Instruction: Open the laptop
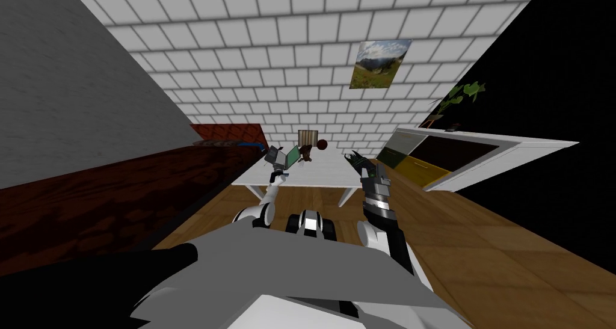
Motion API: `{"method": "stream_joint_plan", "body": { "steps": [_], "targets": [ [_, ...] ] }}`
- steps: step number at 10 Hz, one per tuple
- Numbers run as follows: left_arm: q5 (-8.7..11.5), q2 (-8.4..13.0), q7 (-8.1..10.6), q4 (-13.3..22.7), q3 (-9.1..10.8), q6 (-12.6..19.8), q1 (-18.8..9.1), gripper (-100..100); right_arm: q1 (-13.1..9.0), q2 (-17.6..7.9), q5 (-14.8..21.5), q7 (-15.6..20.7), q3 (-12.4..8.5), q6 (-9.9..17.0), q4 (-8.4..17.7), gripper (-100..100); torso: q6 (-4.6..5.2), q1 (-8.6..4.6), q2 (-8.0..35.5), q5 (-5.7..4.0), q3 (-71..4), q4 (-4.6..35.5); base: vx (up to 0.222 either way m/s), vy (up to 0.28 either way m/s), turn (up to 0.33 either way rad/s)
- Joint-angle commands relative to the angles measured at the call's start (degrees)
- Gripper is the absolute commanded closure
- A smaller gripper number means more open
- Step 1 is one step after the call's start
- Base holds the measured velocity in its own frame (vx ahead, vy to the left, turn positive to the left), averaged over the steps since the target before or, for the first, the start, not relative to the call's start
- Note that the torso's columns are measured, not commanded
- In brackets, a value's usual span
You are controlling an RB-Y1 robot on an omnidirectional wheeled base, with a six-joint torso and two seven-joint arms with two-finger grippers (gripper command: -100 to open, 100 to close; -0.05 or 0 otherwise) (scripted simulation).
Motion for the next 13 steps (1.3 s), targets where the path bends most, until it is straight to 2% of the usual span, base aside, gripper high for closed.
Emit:
{"method": "stream_joint_plan", "body": {
  "steps": [1, 3, 4, 5, 7, 8, 9, 13],
  "targets": [
    [-1.3, 0.8, 0.98, 4.3, -0.47, -1.7, -3.9, -100, 0.0, 0.0, 0.0, 0.0, 0.0, 0.0, 0.0, 0, -0.04, 0.07, 0.0, -0.01, 0.0, 0.0, -0.033, 0.008, 0.076],
    [-1.3, 0.8, 0.98, 6.2, -0.47, -1.7, -3.9, -100, 0.0, 0.0, 0.0, 0.0, 0.0, 0.0, 0.0, 0, 0.01, 0.00, 0.1, -0.03, 0.0, 0.1, -0.007, 0.007, -0.018],
    [-2.6, 1.6, 1.90, 8.0, -0.92, -3.4, -6.5, -100, 0.0, 0.0, 0.0, 0.0, 0.0, 0.0, 0.0, 0, 0.00, 0.01, 0.0, 0.00, 0.0, 0.0, -0.027, 0.004, 0.146],
    [-2.6, 1.6, 1.90, 10.6, -0.92, -3.4, -7.7, -100, 0.0, 0.0, 0.0, 0.0, 0.0, 0.0, 0.0, 0, -0.08, 0.06, 0.1, -0.03, 0.0, 0.1, -0.031, 0.005, 0.090],
    [-2.6, 1.7, 2.10, 10.8, -1.01, -3.5, -7.5, -100, 0.0, 0.0, 0.0, 0.0, 0.0, 0.0, 0.0, 0, 0.01, -0.01, 0.1, -0.05, 0.1, 0.1, -0.008, 0.004, -0.005],
    [-1.3, 0.8, 0.98, 8.1, -0.47, -1.7, -4.7, 100, 0.0, 0.0, 0.0, 0.0, 0.0, 0.0, 0.0, 0, 0.00, -0.04, 0.1, -0.06, 0.0, 0.1, 0.028, -0.010, -0.146],
    [-1.3, 0.8, 0.98, 9.3, -0.47, -1.7, -4.3, 100, 0.0, 0.0, 0.0, 0.0, 0.0, 0.0, 0.0, 0, 0.03, -0.08, 0.0, -0.06, 0.0, 0.0, 0.035, -0.011, -0.089],
    [-1.3, 0.8, 0.98, 6.2, -0.47, -1.7, -3.9, 100, 0.0, 0.0, 0.0, 0.0, 0.0, 0.0, 0.0, 0, 0.02, -0.01, 0.2, -0.06, 0.1, 0.1, 0.006, -0.002, 0.006]
  ]
}}
